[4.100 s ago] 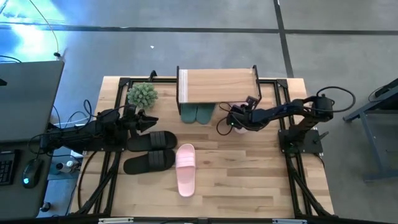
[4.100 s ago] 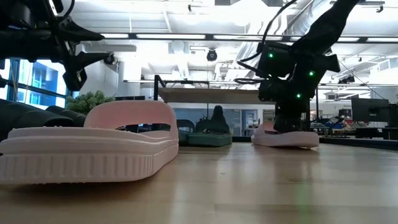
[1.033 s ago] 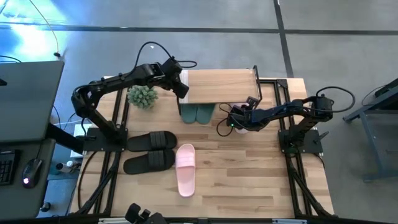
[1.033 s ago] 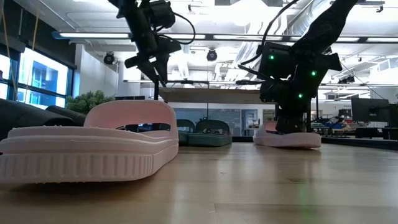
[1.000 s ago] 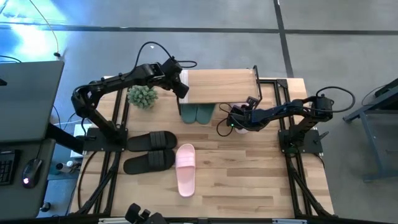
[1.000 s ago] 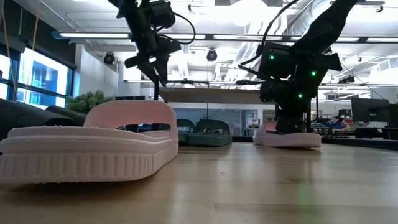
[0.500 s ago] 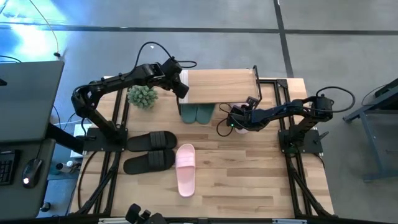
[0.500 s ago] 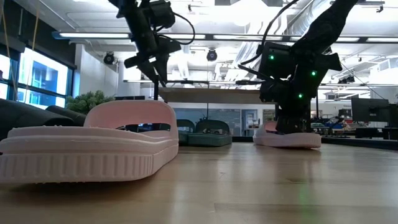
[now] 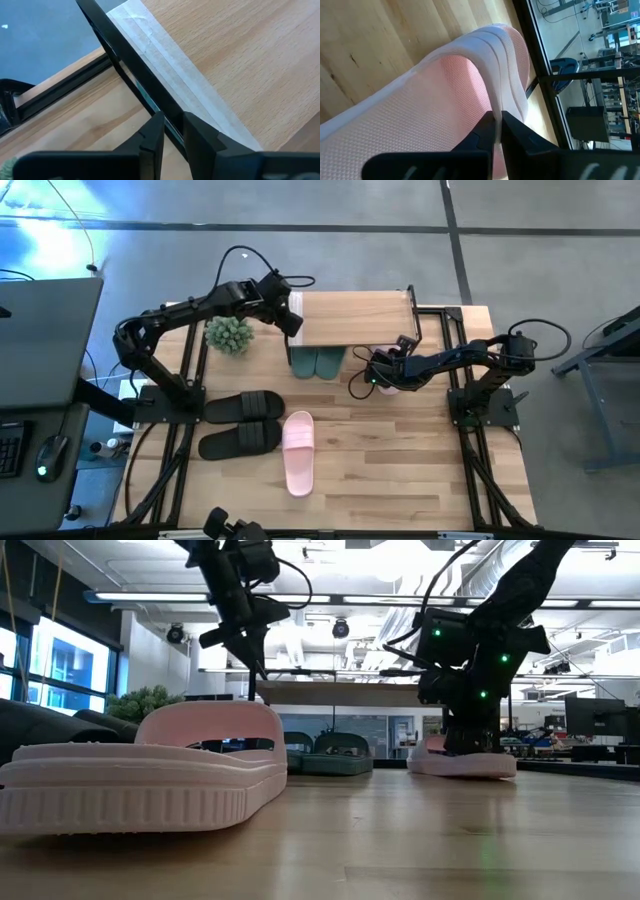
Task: Pick and place slides into the shelf
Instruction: Put the right pink slides under the shelf
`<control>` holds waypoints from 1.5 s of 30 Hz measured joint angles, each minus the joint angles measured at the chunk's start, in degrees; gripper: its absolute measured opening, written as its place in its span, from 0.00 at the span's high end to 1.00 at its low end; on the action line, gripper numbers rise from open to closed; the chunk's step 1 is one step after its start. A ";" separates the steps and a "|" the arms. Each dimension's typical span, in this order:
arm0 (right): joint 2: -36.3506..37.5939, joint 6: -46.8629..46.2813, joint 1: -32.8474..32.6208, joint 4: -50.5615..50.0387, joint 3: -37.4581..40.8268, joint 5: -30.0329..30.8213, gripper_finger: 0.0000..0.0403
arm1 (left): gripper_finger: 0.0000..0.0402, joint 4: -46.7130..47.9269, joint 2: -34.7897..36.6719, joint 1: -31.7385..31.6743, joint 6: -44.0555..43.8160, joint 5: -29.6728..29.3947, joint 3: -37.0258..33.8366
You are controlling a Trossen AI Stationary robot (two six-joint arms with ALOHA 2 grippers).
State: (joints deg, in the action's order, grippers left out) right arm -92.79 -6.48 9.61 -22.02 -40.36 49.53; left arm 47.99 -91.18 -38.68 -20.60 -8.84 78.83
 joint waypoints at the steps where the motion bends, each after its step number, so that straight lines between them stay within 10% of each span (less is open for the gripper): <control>1: 0.00 0.01 0.00 0.00 0.00 0.01 0.99 | 0.84 0.00 0.00 0.00 0.00 -0.02 0.00; 20: 0.00 0.43 0.00 0.02 0.00 -0.01 0.98 | 0.83 0.15 -0.13 0.06 1.07 0.37 -0.09; 33: 0.14 0.22 -0.83 -1.47 0.04 0.64 0.66 | 0.83 0.17 -0.17 0.07 1.05 0.48 -0.09; 45: 8.47 -6.15 -4.51 -12.03 0.09 -2.23 0.63 | 0.83 0.21 -0.22 0.07 1.05 0.45 -0.13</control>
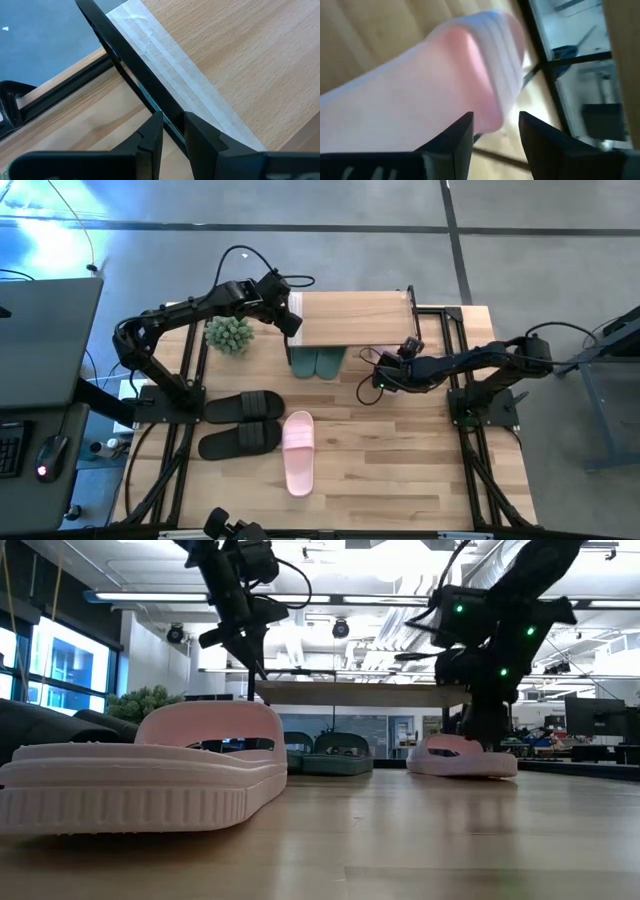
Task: Pick and place slides into the shelf
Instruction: Put the right pink slides under the shelf
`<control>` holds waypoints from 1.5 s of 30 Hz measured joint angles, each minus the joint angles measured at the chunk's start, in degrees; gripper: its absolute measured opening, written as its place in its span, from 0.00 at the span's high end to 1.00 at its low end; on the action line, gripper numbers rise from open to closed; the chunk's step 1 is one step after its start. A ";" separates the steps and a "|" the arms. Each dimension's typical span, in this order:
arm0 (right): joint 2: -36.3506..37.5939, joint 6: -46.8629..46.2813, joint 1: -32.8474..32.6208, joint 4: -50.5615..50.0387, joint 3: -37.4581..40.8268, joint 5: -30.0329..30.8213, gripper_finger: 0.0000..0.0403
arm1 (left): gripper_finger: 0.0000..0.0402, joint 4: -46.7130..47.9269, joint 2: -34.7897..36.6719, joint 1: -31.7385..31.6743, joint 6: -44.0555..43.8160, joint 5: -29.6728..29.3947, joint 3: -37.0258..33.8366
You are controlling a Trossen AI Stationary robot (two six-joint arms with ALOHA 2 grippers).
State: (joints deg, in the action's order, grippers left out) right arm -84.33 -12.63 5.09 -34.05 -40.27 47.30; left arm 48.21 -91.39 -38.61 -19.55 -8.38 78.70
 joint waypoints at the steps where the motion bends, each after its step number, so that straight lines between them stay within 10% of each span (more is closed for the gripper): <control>1: 0.84 -0.66 -0.45 -0.83 0.00 -1.30 0.63 | 0.83 0.00 0.00 0.00 0.00 0.00 0.00; 14: 14.98 -16.79 -17.07 -11.78 -0.07 -22.82 0.65 | 0.83 -0.02 0.00 0.00 -0.02 0.02 0.00; 22: 14.26 -21.44 -20.03 1.41 8.77 -18.30 0.97 | 0.83 -0.09 0.00 0.00 -0.01 0.00 0.00; 45: 9.54 -12.43 -9.26 19.09 16.11 -20.86 1.00 | 0.83 -0.13 0.00 0.00 0.22 0.02 0.00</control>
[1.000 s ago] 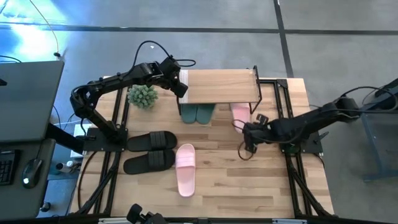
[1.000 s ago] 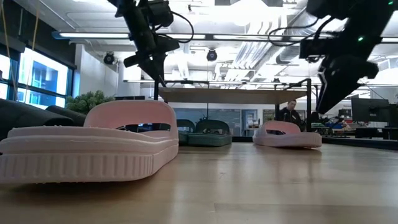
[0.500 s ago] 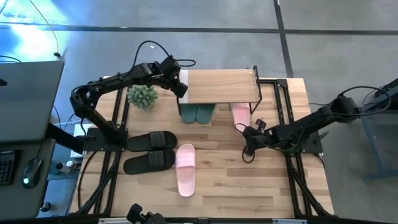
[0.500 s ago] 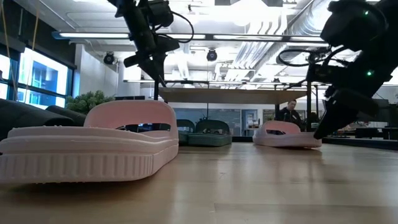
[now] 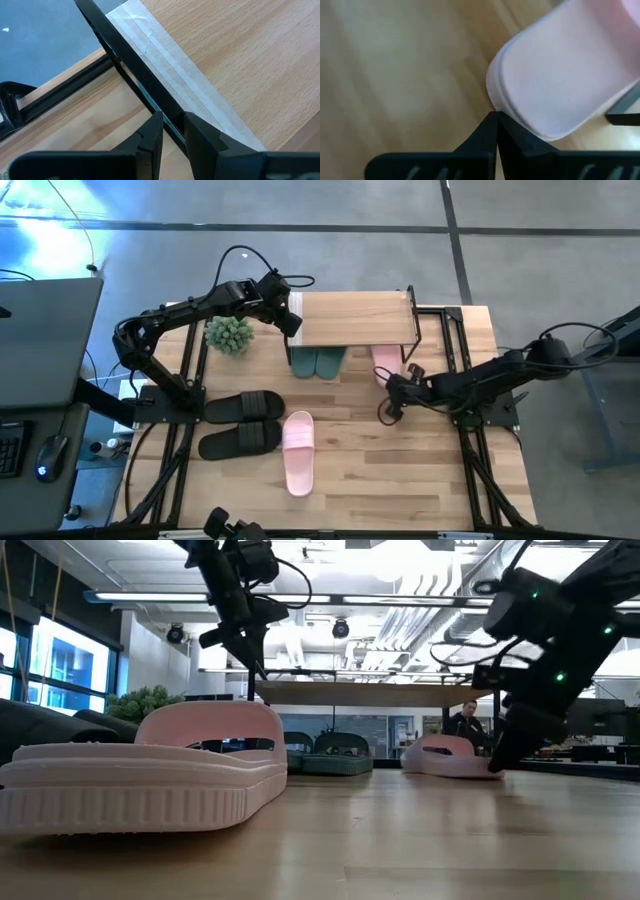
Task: Pick and place slides into the shelf
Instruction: Put the right pink slides under the shelf
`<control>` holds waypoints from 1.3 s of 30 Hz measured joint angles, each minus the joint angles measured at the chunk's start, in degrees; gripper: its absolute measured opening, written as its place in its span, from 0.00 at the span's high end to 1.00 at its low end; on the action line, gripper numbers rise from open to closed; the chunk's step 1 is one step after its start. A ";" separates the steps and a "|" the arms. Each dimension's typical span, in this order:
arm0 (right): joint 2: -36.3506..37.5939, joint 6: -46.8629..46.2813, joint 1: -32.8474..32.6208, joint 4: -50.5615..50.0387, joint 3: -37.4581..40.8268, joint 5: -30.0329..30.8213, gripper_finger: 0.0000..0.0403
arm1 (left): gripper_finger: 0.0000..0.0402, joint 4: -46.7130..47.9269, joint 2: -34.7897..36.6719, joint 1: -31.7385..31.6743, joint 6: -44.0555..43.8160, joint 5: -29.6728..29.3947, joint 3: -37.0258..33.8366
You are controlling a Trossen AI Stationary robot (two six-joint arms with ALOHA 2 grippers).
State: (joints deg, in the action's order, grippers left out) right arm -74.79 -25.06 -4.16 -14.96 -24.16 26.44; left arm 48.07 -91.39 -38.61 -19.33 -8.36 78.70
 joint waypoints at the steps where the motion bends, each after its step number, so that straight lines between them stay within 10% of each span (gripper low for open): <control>1: -0.34 0.03 0.37 0.29 0.00 0.34 1.00 | 0.83 0.00 0.00 0.00 0.00 0.13 0.00; 20: -1.56 8.20 2.48 9.66 -6.25 1.31 1.00 | 0.83 -0.15 0.00 0.00 0.00 0.22 0.00; 39: -25.07 19.13 11.45 3.53 -23.39 6.81 1.00 | 0.83 -1.11 0.00 0.00 0.00 0.31 0.02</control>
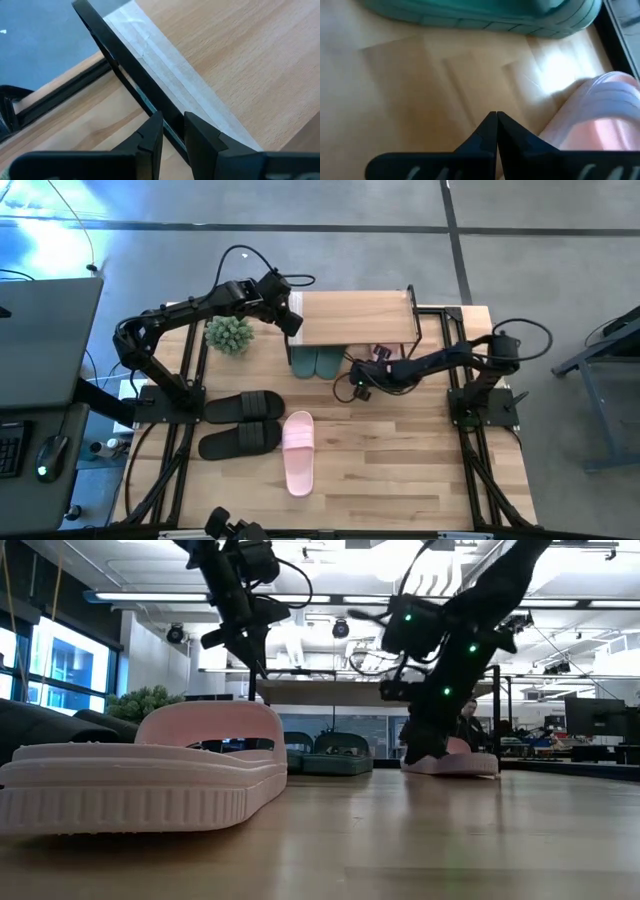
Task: Pick and place slides into the shelf
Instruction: Put the right pink slides under the shelf, then put the pink slides under the shelf
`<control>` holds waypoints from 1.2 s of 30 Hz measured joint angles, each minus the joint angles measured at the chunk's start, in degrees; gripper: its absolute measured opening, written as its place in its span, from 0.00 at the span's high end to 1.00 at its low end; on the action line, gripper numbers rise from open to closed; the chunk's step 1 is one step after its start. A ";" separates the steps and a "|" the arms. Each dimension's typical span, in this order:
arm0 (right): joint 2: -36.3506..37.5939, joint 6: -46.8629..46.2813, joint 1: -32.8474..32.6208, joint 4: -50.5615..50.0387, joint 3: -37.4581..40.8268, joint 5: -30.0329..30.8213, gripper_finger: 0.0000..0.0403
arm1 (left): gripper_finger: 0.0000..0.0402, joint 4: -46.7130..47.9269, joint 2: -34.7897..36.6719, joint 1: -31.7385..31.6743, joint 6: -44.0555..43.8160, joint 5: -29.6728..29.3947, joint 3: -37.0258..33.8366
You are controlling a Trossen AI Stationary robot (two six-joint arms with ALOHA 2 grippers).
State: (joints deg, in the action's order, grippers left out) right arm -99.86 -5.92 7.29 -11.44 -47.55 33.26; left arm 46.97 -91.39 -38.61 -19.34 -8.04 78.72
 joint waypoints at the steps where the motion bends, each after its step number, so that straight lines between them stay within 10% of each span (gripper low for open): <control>1: -0.68 0.29 0.51 0.12 -0.44 0.39 1.00 | 0.83 0.06 0.00 0.00 -0.01 -0.03 0.01; 36: -2.29 -10.45 0.57 -6.56 0.57 1.48 1.00 | 0.83 -0.50 0.00 0.01 -0.01 -0.05 -0.02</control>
State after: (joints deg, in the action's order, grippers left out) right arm -102.15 -16.37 7.86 -18.00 -46.98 34.74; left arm 46.47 -91.39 -38.60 -19.34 -8.10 78.70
